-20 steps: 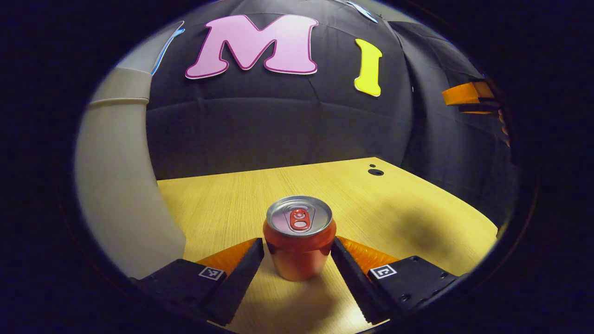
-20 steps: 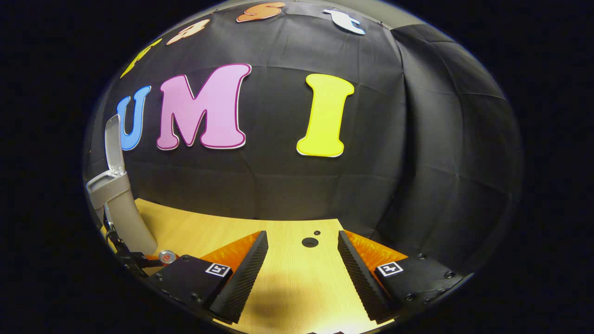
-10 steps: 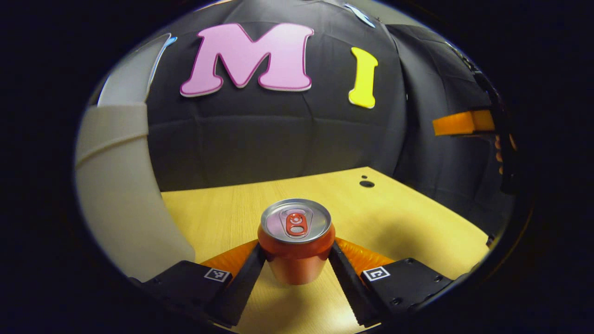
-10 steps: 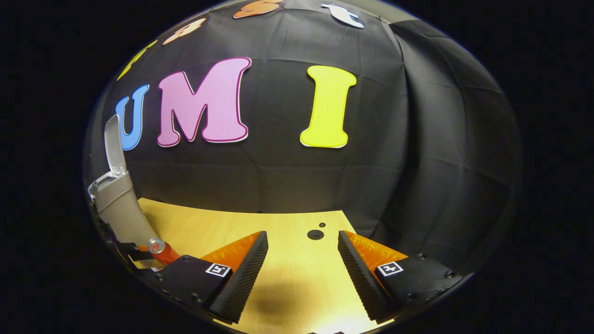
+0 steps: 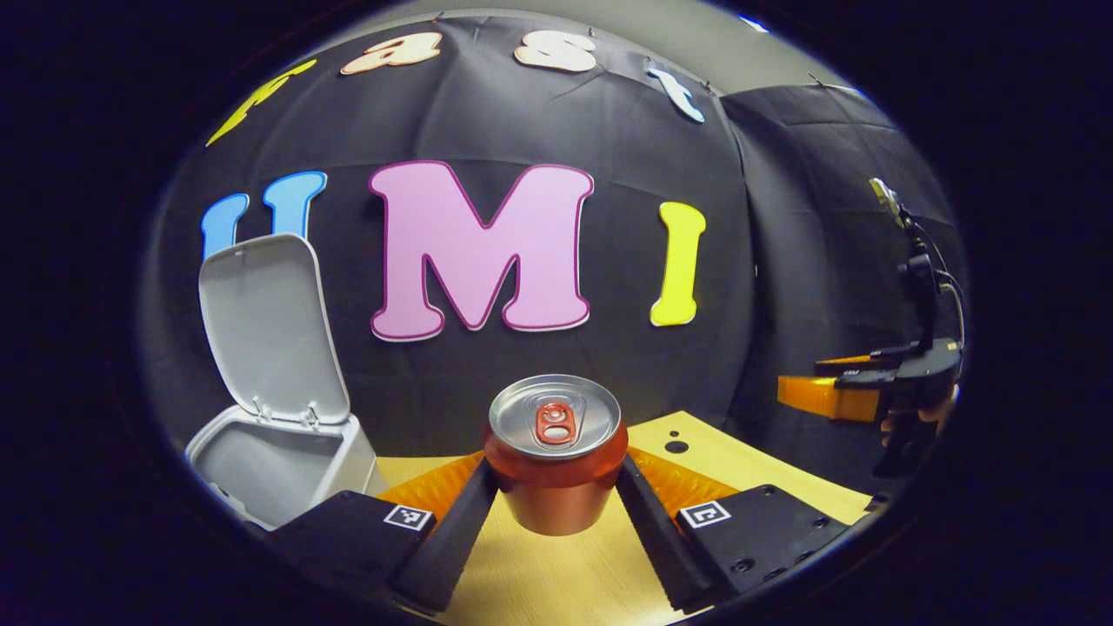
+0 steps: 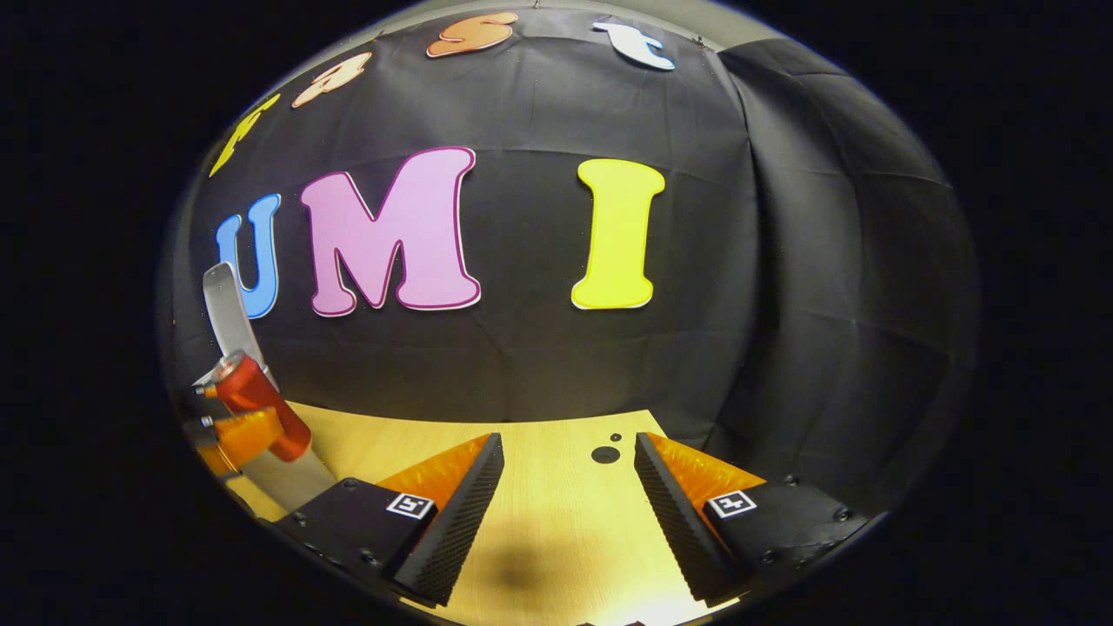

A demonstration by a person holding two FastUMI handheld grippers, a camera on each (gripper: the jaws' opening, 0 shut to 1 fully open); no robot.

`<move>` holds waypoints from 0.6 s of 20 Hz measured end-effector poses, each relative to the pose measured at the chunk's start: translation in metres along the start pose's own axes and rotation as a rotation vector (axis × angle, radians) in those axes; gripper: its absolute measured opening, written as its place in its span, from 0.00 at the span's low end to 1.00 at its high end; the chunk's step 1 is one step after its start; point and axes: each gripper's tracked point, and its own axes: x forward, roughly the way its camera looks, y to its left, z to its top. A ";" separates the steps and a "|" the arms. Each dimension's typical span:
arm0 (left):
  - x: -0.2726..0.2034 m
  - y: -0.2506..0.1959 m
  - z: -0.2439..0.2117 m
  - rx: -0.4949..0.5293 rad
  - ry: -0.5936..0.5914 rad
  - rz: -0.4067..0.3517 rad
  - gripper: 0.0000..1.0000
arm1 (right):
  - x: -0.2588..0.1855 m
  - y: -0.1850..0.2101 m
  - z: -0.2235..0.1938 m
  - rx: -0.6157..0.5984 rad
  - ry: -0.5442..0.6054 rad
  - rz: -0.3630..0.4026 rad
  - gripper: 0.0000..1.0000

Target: Press the lid of the desktop garbage bin to open it, pick up the crumpled paper on the desktop and throw it into the bin, then pick up the pop can on the desktop and drop it into the bin, and finally close the garbage bin lid.

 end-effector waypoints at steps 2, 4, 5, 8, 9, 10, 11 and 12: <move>-0.010 0.026 0.024 0.012 -0.033 0.041 0.88 | -0.013 0.005 0.005 0.014 -0.003 0.010 0.97; -0.023 0.057 0.043 0.039 -0.060 0.091 0.88 | -0.026 0.013 0.007 0.028 -0.001 0.021 0.98; -0.030 0.075 0.048 0.047 -0.057 0.118 0.88 | -0.033 0.017 0.006 0.041 -0.001 0.029 0.98; -0.049 0.129 0.053 0.044 -0.063 0.201 0.88 | -0.054 0.027 0.000 0.070 0.020 0.047 0.97; -0.054 0.146 0.051 0.042 -0.062 0.220 0.88 | -0.061 0.032 -0.003 0.072 0.034 0.057 0.97; -0.059 0.160 0.048 0.049 -0.051 0.225 0.88 | -0.070 0.036 -0.005 0.071 0.039 0.070 0.97; -0.063 0.176 0.042 0.069 -0.035 0.237 0.88 | -0.078 0.039 -0.003 0.064 0.035 0.083 0.97; -0.067 0.193 0.037 0.085 -0.021 0.255 0.88 | -0.083 0.042 -0.003 0.051 0.031 0.092 0.97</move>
